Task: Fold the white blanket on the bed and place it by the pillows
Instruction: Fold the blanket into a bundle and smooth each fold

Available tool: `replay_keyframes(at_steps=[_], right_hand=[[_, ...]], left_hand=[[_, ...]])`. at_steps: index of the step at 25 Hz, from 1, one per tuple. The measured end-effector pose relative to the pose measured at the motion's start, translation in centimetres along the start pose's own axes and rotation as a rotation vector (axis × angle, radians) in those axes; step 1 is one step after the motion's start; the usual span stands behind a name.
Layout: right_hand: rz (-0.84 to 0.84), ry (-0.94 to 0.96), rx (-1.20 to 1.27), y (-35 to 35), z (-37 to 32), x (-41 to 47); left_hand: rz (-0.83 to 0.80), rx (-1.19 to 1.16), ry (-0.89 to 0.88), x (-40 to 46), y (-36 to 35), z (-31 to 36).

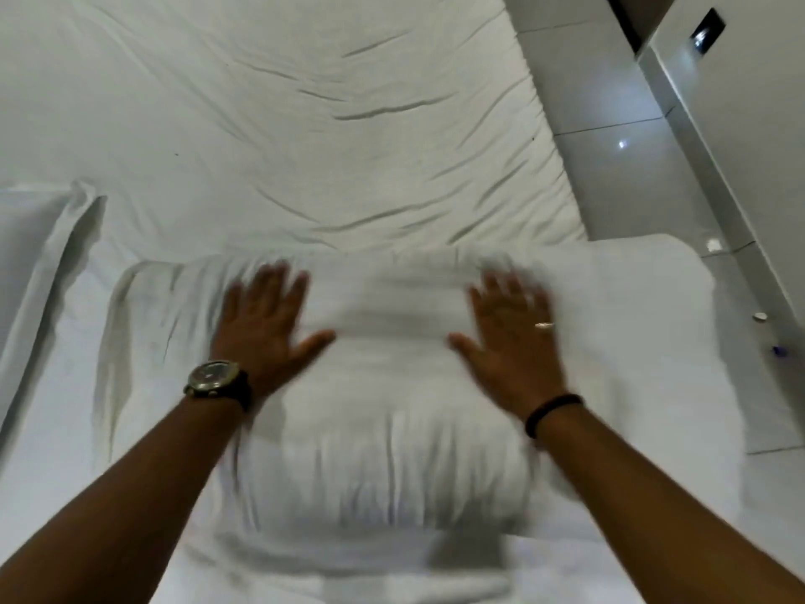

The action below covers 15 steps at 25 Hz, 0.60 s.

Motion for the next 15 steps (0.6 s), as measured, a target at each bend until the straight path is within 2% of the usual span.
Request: replay_keyframes(at_steps=[2,4,6,7,9,11,13,15], right_hand=[[-0.062,-0.137,-0.148,0.1,7.3,-1.5],[-0.144,-0.319,-0.164,1.5,12.1,-3.1],[-0.098,-0.473,-0.045,3.3,10.8,-3.8],[-0.035,-0.504,0.047,4.0,8.0,-3.6],[0.100,-0.393,0.154,4.6,0.6,-4.3],[0.081,-0.144,0.116,2.2,-5.1,-8.9],[-0.009,-0.034,-0.002,-0.8,-3.1,-15.5],[-0.028,-0.083,-0.049,-2.7,2.9,-20.1]], left_hand=[[-0.063,-0.001,0.203,0.0,-0.4,-3.8],[-0.076,-0.034,0.301,-1.0,0.0,-4.6],[-0.028,-0.124,0.308,-2.7,0.8,-1.2],[-0.008,-0.188,0.248,-3.7,1.1,1.6],[0.026,-0.236,-0.004,-6.8,1.1,7.3],[0.059,-0.163,-0.185,-10.7,-0.8,9.2],[0.040,-0.112,-0.176,-14.1,-3.5,5.6],[0.063,-0.054,-0.206,-16.8,-5.2,1.4]])
Point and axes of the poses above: each hand's wrist, its own x-axis towards the middle knuckle, its own y-axis out of the back of the hand, z = x × y, the point moved 3 cm from there along x, towards the middle knuckle
